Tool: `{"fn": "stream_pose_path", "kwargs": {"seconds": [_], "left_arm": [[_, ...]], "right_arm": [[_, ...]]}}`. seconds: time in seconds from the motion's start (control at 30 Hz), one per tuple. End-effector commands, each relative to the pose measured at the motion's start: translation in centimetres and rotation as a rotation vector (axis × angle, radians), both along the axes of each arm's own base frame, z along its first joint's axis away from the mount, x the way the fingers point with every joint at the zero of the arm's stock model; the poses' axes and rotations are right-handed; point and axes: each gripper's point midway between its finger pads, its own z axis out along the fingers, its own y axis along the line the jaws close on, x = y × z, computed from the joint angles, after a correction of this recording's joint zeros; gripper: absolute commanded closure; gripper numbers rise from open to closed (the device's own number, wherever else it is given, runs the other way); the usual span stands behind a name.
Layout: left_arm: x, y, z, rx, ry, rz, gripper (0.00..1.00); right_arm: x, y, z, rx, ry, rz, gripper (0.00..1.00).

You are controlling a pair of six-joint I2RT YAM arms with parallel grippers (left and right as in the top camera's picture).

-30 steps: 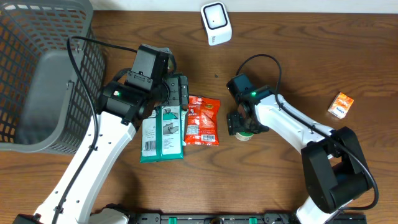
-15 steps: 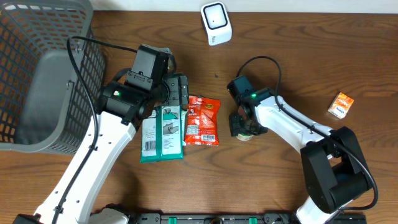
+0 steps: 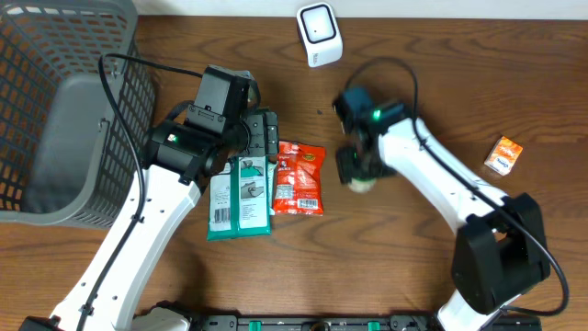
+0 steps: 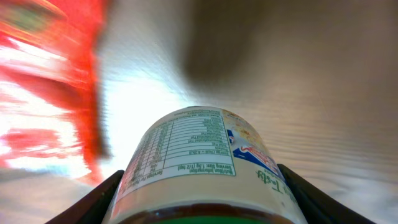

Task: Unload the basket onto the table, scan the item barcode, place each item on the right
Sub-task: 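Lift the jar and hold its label facing the white scanner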

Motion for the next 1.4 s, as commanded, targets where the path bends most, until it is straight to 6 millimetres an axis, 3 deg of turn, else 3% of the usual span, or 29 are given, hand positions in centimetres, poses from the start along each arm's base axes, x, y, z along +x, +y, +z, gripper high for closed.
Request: {"fn": "stream_pose_path", "kwargs": {"seconds": [0.0,0.1,0.23,0.3,0.4,0.43,0.47,0.6,0.9,1.0,1.2,1.37], "left_arm": [[0.2,-0.1,0.5,-0.001,-0.012,-0.009,0.13],[0.2,-0.1,0.5,-0.001,-0.012,-0.009,0.12],[0.2,-0.1,0.5,-0.001,-0.012,-0.009,0.13],[0.2,-0.1,0.5,-0.001,-0.012,-0.008,0.12],[0.2,-0.1,0.5,-0.001,-0.012,-0.009,0.13],[0.2,-0.1,0.5,-0.001,-0.012,-0.009,0.13],[0.2,-0.1,0.5,-0.001,-0.012,-0.009,0.13],[0.2,-0.1,0.5,-0.001,-0.012,-0.009,0.13],[0.2,-0.1,0.5,-0.001,-0.012,-0.009,0.13],[0.2,-0.1,0.5,-0.001,-0.012,-0.009,0.13],[0.2,-0.1,0.5,-0.001,-0.012,-0.009,0.12],[0.2,-0.1,0.5,-0.001,-0.012,-0.009,0.13]], "right_arm": [[3.0,1.5,6.8,0.049,-0.138,0.050,0.52],[4.9,2.1,12.2,0.103,-0.248,0.038,0.60],[6.6,2.1,18.2,0.161,-0.381,0.030,0.64],[7.3,1.8,20.5,0.181,-0.433,0.022,0.64],[8.9,1.6,22.1,0.197,-0.493,0.020,0.70],[10.3,1.9,21.8,0.202,-0.515,0.019,0.78],[11.1,2.2,21.4,0.201,-0.524,0.027,0.79],[14.7,3.5,19.1,0.206,-0.554,0.038,0.71],[25.3,7.4,11.8,0.223,-0.719,0.079,0.75],[27.9,7.6,10.2,0.237,-0.778,0.070,0.84],[32.5,7.6,9.4,0.286,-0.933,0.034,0.89],[34.9,7.8,9.5,0.333,-1.045,0.009,0.88]]}}
